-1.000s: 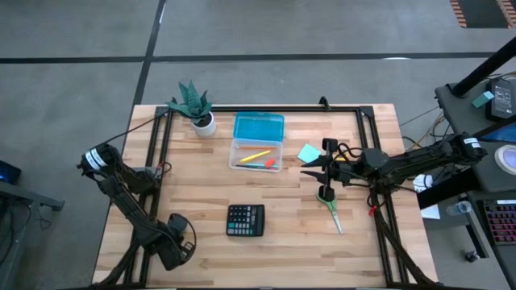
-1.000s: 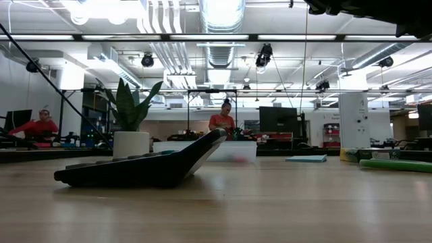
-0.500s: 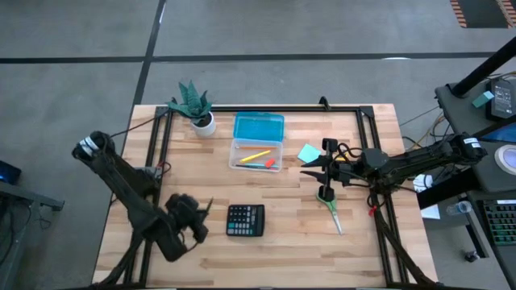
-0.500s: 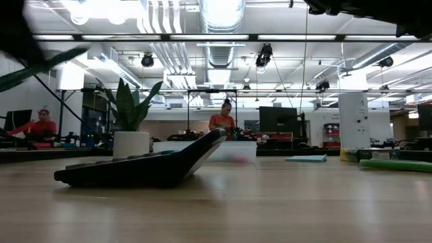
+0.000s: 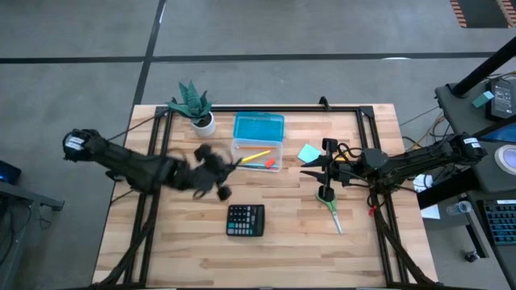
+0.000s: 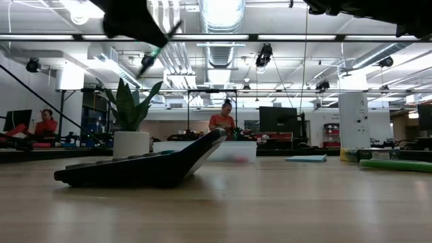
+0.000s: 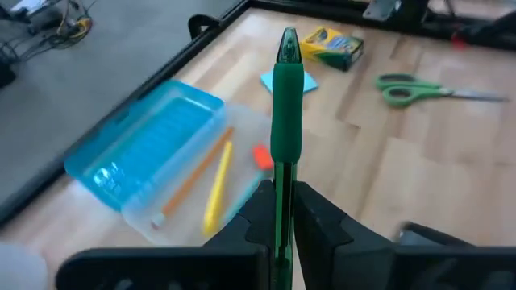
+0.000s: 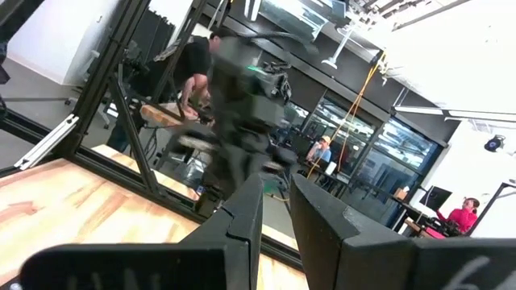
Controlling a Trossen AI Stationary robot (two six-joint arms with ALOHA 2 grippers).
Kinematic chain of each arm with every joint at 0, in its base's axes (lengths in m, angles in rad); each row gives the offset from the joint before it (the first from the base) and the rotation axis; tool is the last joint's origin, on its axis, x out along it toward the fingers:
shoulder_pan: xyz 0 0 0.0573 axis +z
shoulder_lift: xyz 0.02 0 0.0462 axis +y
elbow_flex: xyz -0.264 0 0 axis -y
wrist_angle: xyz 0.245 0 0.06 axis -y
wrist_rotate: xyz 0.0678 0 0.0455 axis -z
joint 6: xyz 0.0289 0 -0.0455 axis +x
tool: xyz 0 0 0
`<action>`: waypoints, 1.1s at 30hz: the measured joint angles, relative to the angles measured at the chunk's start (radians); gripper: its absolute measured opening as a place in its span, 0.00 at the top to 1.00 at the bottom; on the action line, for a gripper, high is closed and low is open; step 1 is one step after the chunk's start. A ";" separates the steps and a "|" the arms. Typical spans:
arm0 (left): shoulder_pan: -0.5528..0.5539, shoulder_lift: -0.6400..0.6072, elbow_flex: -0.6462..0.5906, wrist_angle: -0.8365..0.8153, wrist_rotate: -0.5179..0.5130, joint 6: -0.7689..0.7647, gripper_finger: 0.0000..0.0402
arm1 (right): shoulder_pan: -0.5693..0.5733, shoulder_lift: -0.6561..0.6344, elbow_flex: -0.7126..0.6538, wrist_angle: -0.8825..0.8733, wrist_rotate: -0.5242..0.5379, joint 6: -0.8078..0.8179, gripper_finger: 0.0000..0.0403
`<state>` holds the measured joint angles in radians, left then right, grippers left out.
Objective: Pack school essentials
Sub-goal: Put the green pen into the blue supply box
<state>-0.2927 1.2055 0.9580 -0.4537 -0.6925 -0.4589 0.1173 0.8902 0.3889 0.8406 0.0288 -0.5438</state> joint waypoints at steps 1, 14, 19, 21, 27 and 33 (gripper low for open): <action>0.054 0.005 0.004 0.018 0.045 0.058 0.98 | 0.000 0.000 0.000 0.000 0.000 0.000 0.86; 0.551 0.250 0.042 0.154 0.467 0.504 0.98 | 0.000 0.000 0.000 -0.020 0.050 -0.025 0.86; 0.555 0.418 0.143 0.122 0.478 0.601 0.98 | -0.004 0.000 0.000 -0.028 0.064 -0.032 0.86; 0.555 0.483 0.186 0.124 0.478 0.650 0.98 | -0.004 0.000 0.000 -0.029 0.068 -0.032 0.86; 0.555 0.598 0.285 0.125 0.477 0.709 0.98 | -0.005 0.001 0.000 -0.030 0.078 -0.026 0.86; 0.555 0.619 0.288 0.123 0.476 0.712 0.97 | -0.005 0.001 0.000 -0.030 0.078 -0.029 0.86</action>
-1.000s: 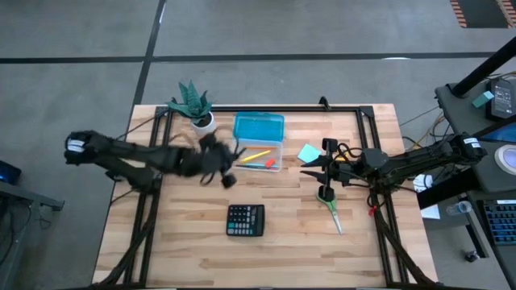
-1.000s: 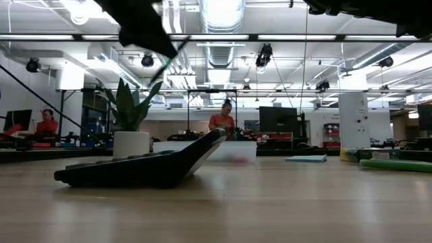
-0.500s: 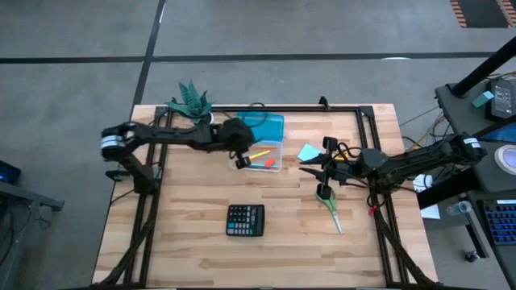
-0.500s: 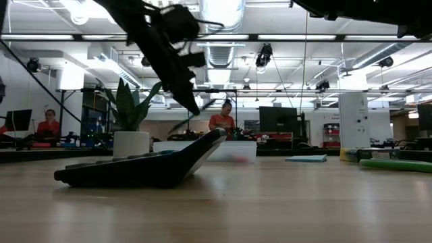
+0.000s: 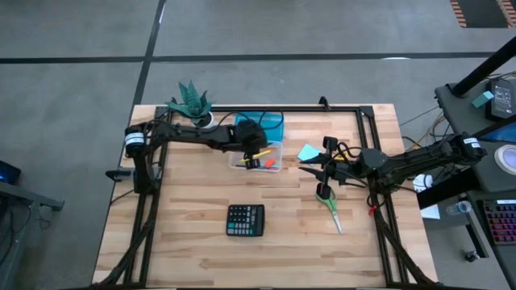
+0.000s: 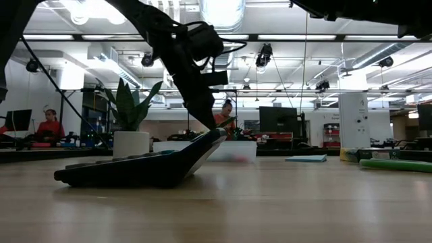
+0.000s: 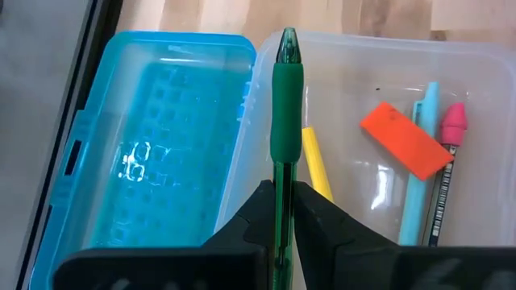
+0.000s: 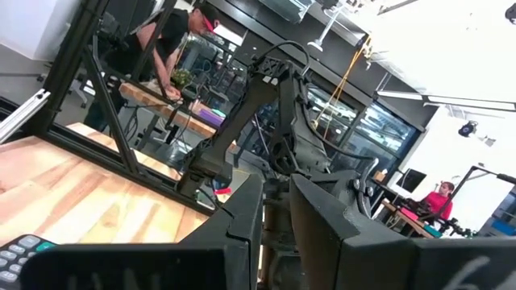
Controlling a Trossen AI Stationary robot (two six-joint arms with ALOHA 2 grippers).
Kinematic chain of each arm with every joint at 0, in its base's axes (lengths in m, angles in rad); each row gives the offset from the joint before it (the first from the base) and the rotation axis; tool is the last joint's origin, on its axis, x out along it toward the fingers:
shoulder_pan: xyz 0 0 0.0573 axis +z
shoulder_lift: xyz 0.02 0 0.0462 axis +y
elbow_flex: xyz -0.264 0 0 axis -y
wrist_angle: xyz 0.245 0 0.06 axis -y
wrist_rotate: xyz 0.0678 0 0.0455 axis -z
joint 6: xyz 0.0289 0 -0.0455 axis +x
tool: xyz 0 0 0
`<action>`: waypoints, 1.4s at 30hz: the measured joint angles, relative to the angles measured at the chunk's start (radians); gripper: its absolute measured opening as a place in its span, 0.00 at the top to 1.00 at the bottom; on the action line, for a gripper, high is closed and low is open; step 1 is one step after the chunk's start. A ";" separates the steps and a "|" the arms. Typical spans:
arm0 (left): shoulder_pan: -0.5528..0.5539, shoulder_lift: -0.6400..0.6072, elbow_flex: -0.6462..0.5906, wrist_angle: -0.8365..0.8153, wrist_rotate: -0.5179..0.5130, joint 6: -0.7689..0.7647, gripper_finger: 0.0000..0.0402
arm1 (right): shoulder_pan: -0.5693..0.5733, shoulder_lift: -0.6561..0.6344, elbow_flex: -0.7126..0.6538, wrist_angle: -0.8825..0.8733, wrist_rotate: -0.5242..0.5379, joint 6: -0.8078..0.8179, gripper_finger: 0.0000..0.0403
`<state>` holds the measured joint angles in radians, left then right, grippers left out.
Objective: Pack school essentials
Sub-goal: Put the green pen into the blue supply box, then put the green scissors into the supply box
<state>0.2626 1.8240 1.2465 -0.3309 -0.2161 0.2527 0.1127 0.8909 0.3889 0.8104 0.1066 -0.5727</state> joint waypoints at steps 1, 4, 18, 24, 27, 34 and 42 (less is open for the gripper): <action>0.000 0.000 -0.005 0.000 0.000 0.000 0.97 | 0.000 0.000 0.000 0.000 0.000 -0.001 0.86; 0.001 -0.001 -0.012 -0.003 0.000 0.000 0.97 | 0.000 0.000 0.000 -0.001 0.001 -0.002 0.86; 0.001 -0.003 -0.013 0.000 0.000 -0.011 0.96 | 0.000 0.000 0.000 -0.003 0.001 -0.001 0.86; 0.001 -0.003 -0.013 0.000 0.000 -0.012 0.96 | 0.000 0.000 0.000 -0.003 0.001 0.000 0.86; 0.001 -0.003 -0.013 0.000 -0.001 -0.013 0.93 | 0.000 0.000 0.000 -0.003 0.001 0.000 0.86; 0.001 -0.003 -0.014 0.001 -0.001 -0.033 0.83 | 0.000 0.000 0.000 -0.003 0.001 0.000 0.86; 0.001 -0.003 -0.014 0.001 -0.001 -0.037 0.83 | 0.000 0.000 0.000 -0.004 0.001 0.000 0.86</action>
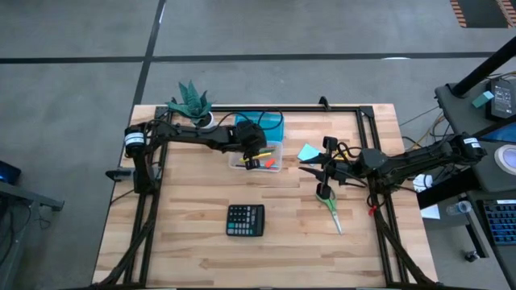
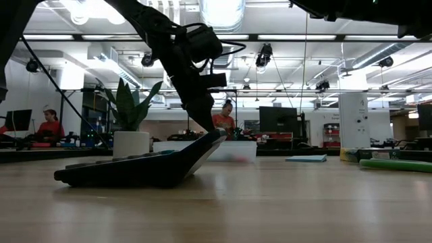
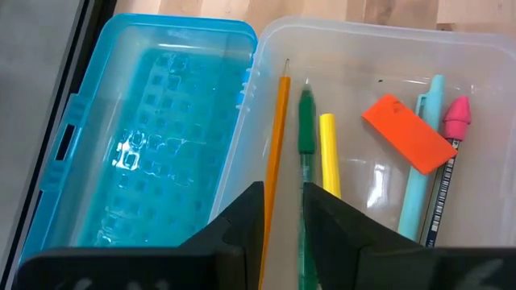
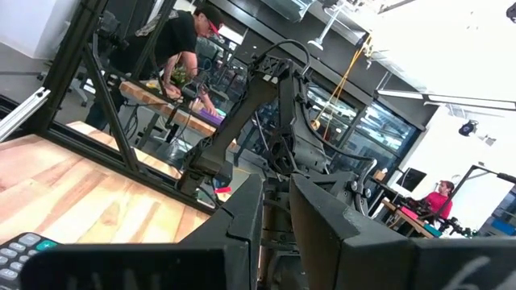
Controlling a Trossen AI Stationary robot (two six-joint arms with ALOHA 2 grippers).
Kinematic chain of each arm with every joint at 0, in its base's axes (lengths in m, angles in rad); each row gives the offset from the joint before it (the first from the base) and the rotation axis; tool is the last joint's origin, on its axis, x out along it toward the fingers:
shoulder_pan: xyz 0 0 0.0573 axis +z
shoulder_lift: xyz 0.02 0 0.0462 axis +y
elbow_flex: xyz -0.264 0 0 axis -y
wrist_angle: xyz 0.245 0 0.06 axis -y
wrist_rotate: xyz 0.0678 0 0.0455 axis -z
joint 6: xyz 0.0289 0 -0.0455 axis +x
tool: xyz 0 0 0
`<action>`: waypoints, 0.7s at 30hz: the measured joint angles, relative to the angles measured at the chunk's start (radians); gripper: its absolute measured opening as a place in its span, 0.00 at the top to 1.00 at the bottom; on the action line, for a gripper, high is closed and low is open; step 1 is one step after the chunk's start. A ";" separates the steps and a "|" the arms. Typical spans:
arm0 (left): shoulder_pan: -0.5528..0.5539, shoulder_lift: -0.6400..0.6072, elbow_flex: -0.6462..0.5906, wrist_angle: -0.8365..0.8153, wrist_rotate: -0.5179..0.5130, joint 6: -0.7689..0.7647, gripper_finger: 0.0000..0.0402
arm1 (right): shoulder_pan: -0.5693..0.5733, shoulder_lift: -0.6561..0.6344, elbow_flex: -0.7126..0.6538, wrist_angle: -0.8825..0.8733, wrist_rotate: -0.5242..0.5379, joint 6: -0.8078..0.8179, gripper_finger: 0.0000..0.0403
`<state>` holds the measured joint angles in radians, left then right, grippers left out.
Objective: Pack school essentials
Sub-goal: Put the green scissors into the supply box
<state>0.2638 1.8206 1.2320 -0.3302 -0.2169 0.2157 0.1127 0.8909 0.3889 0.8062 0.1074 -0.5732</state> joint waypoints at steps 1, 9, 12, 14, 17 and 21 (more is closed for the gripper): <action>0.000 0.000 0.000 0.000 0.000 0.000 0.83 | 0.000 0.000 0.000 0.000 0.000 0.000 0.86; -0.077 -0.066 -0.003 -0.017 -0.013 -0.051 0.83 | 0.000 0.000 0.000 -0.013 0.000 0.000 0.86; -0.162 -0.127 -0.008 0.032 -0.029 -0.061 0.83 | 0.000 0.000 0.000 -0.024 -0.003 -0.010 0.86; -0.228 -0.162 -0.025 0.086 -0.029 -0.055 0.83 | 0.000 0.000 -0.002 -0.024 -0.029 -0.026 0.86; -0.316 -0.201 -0.078 0.216 -0.026 -0.020 0.83 | 0.000 0.000 -0.018 -0.006 -0.068 -0.044 0.86; -0.400 -0.243 -0.179 0.326 -0.025 0.022 0.83 | -0.002 0.000 -0.038 0.021 -0.081 -0.051 0.86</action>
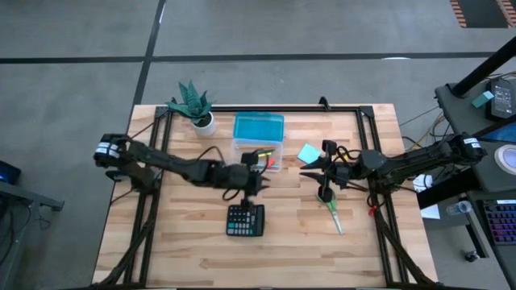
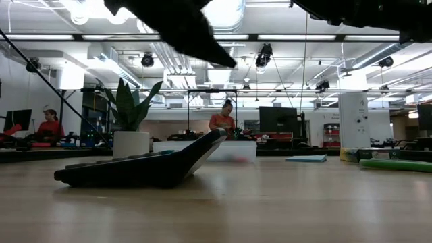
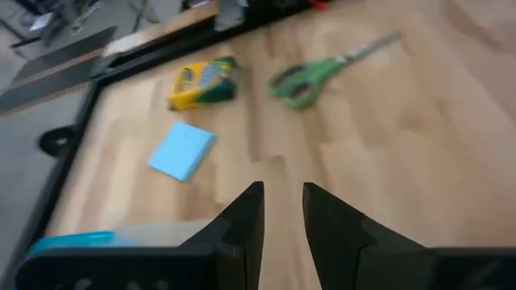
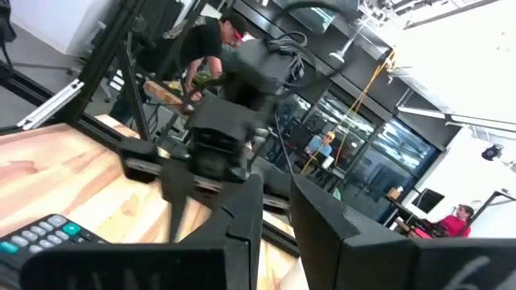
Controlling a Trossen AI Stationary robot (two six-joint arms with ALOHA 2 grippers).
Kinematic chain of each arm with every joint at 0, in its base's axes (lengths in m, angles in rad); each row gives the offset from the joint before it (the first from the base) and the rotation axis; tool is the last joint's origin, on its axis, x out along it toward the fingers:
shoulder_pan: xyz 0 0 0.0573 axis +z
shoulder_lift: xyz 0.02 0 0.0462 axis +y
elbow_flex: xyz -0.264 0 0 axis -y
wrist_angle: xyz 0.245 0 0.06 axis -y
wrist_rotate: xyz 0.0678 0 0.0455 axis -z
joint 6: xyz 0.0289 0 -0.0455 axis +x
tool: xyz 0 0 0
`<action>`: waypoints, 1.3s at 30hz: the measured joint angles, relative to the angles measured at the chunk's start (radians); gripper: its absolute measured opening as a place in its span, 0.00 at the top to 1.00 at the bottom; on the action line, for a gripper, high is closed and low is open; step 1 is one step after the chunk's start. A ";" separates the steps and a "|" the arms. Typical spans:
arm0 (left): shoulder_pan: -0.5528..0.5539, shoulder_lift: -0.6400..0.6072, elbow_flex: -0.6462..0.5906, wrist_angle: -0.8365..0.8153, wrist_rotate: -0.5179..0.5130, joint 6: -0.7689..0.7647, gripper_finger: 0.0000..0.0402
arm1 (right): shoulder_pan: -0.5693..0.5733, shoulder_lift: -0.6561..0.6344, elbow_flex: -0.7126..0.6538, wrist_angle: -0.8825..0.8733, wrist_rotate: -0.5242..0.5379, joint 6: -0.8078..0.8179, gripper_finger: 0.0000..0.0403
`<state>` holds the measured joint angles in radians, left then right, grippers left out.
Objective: Pack school essentials
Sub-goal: Put the green scissors into the supply box
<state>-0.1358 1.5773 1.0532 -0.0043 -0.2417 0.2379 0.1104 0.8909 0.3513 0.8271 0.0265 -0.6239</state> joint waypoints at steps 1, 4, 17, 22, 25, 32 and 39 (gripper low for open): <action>-0.016 -0.009 -0.030 0.024 0.000 -0.001 0.83 | -0.001 0.000 -0.001 0.000 0.000 -0.002 0.86; -0.057 -0.037 -0.110 0.095 0.002 -0.025 0.83 | -0.009 0.000 -0.003 0.001 -0.001 0.003 0.86; -0.076 -0.254 -0.353 0.236 -0.022 -0.049 0.82 | -0.073 0.007 -0.006 -0.007 0.002 0.086 0.86; -0.073 -0.359 -0.421 0.241 -0.030 -0.036 0.82 | -0.089 0.015 -0.006 -0.011 0.002 0.125 0.86; -0.073 -0.413 -0.466 0.237 -0.055 -0.020 0.82 | -0.092 0.028 0.003 -0.016 0.013 0.166 0.86; -0.064 -0.531 -0.525 0.232 -0.085 0.037 0.82 | -0.092 0.078 0.082 -0.134 0.107 0.301 0.86; -0.062 -0.636 -0.579 0.230 -0.090 0.069 0.82 | -0.092 0.109 0.280 -0.560 0.196 0.466 0.86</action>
<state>-0.1974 0.9415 0.4746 0.2255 -0.3312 0.3074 0.0185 0.9997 0.6314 0.2669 0.2222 -0.1578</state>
